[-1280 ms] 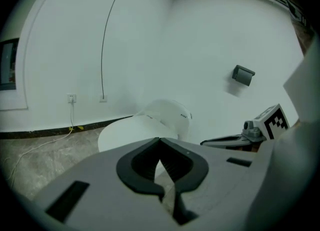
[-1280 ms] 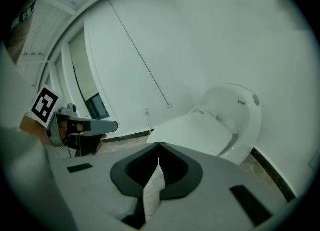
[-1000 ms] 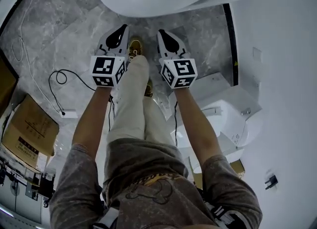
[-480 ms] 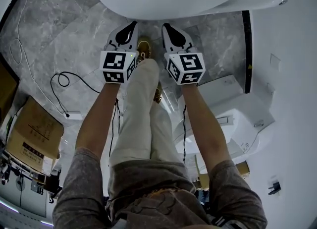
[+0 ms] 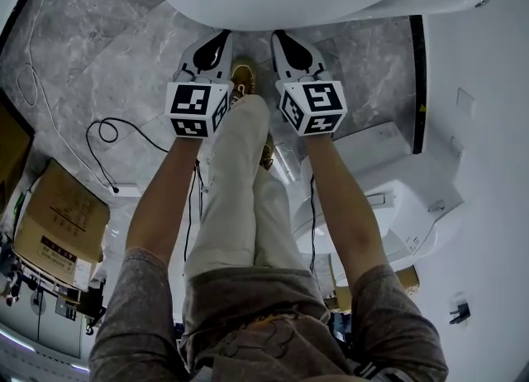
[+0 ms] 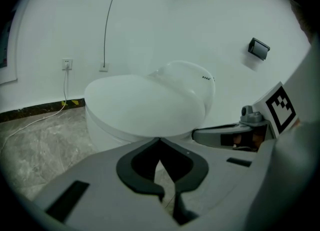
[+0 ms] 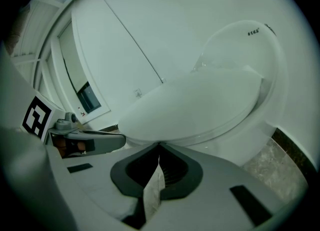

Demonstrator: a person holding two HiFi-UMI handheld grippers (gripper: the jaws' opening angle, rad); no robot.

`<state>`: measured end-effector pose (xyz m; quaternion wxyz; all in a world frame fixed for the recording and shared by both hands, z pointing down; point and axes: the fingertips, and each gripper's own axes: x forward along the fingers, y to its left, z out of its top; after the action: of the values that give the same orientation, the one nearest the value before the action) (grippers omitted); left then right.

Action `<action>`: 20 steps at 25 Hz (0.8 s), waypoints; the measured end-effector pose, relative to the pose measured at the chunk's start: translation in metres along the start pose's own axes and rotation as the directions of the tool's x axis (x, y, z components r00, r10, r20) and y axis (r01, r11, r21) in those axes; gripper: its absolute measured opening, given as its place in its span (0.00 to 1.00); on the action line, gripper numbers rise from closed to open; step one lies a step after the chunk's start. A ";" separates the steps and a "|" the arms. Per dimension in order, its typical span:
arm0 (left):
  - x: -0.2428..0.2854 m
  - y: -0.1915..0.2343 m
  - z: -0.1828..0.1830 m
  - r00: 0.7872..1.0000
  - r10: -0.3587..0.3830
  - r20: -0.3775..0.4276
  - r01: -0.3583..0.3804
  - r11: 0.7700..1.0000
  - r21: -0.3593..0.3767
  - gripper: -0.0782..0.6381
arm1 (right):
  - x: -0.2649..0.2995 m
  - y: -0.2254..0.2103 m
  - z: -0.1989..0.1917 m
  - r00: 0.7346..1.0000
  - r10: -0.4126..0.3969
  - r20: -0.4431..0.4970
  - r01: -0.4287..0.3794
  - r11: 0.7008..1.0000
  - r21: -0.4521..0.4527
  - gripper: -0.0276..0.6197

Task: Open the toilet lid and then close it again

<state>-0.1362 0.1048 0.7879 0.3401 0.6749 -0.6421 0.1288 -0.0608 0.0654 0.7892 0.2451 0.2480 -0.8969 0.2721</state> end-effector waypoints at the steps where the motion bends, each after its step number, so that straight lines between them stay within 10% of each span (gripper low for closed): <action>1: 0.000 0.000 0.000 1.000 0.004 -0.001 -0.004 1.000 0.002 0.12 | 0.000 0.000 0.000 1.000 -0.001 0.001 0.001 1.000 0.002 0.09; 20: -0.038 -0.026 0.053 1.000 0.002 0.013 -0.003 0.998 0.061 0.12 | -0.032 0.013 0.041 0.999 0.016 0.031 -0.017 0.999 0.047 0.08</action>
<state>-0.1304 0.0998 0.7177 0.3148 0.6849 -0.6410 0.1444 -0.0564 0.0600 0.7357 0.2233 0.2503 -0.8959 0.2914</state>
